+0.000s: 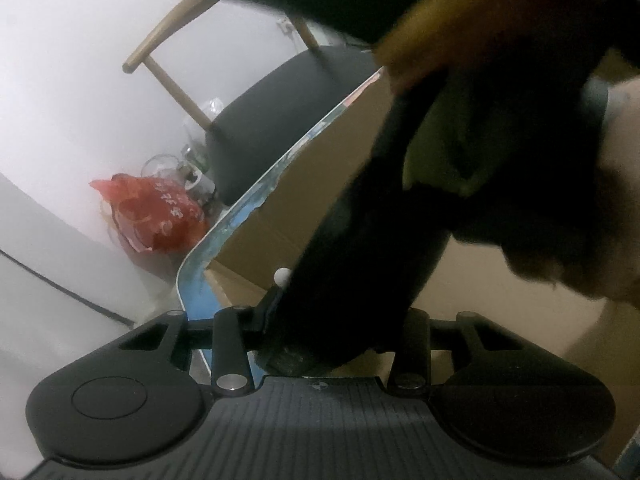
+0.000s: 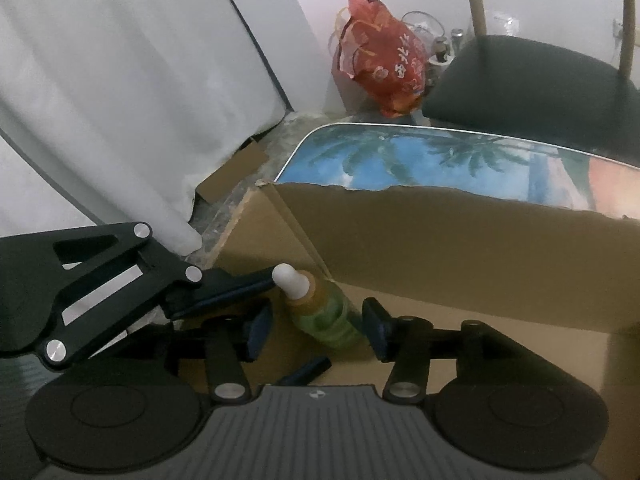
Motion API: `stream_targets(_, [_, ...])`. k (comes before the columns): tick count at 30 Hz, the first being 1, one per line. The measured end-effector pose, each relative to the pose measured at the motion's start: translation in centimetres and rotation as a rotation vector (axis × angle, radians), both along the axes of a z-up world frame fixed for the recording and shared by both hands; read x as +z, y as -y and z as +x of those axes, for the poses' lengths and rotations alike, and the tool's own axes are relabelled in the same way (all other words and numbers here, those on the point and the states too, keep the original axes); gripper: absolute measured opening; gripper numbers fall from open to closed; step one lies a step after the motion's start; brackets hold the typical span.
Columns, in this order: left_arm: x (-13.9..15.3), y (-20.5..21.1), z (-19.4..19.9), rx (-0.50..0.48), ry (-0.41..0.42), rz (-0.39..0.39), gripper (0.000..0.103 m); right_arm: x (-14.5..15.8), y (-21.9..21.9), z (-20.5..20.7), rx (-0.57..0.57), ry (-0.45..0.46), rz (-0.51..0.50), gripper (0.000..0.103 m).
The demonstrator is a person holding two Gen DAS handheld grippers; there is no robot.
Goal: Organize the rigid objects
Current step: 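Carry the dropper bottle with the right gripper and lower it into the cardboard box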
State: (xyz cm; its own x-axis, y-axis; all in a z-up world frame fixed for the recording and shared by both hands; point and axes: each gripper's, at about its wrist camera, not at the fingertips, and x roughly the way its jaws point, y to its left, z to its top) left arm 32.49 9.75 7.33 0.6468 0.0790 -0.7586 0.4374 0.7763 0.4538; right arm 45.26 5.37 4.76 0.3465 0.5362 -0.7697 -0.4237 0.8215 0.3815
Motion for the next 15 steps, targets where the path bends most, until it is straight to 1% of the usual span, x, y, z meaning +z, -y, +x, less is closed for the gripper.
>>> stream_targets(1, [-0.2,-0.1,0.0,-0.005,0.002,0.002,0.041,0.1,0.1,0.0,-0.004,0.006,0.007,0.054])
stream_targets(2, [-0.3,-0.2,0.1,-0.007,0.008,0.006,0.038,0.2,0.2,0.1,-0.007,0.010,0.004,0.054])
stream_targets(4, [0.0,-0.4,-0.1,-0.001,0.024,0.012,0.031,0.2,0.2,0.0,-0.004,0.017,0.007,0.052])
stream_targets(5, [0.2,-0.6,-0.1,0.006,0.027,0.010,0.025,0.1,0.2,-0.1,-0.005,0.016,0.015,0.049])
stream_targets(6, [0.4,-0.9,-0.1,0.012,0.021,-0.001,0.025,0.0,0.2,-0.1,-0.001,0.010,0.024,0.045])
stream_targets(7, [0.6,-1.1,-0.1,0.012,0.024,-0.003,0.025,-0.1,0.2,-0.1,-0.002,0.009,0.031,0.045])
stream_targets(9, [0.5,-1.5,0.4,-0.002,0.034,0.025,0.025,-0.1,0.1,-0.2,-0.007,0.017,0.032,0.045])
stream_targets(15, [0.3,-2.4,1.5,-0.001,0.076,0.026,0.025,-0.3,0.5,0.0,-0.025,0.026,0.053,0.043])
